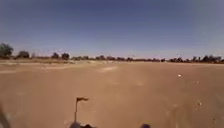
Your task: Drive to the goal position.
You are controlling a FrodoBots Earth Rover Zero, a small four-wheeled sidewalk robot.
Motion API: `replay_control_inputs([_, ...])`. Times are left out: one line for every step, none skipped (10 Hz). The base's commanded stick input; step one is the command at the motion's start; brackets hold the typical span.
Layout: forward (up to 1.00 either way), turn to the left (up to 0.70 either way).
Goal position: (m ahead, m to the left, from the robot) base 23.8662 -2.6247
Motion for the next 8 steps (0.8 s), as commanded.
replay_control_inputs([0.70,0.00])
replay_control_inputs([0.70,0.00])
replay_control_inputs([0.70,0.00])
replay_control_inputs([0.70,0.00])
replay_control_inputs([0.70,0.00])
replay_control_inputs([0.70,0.00])
replay_control_inputs([0.70,0.00])
replay_control_inputs([0.70,0.00])
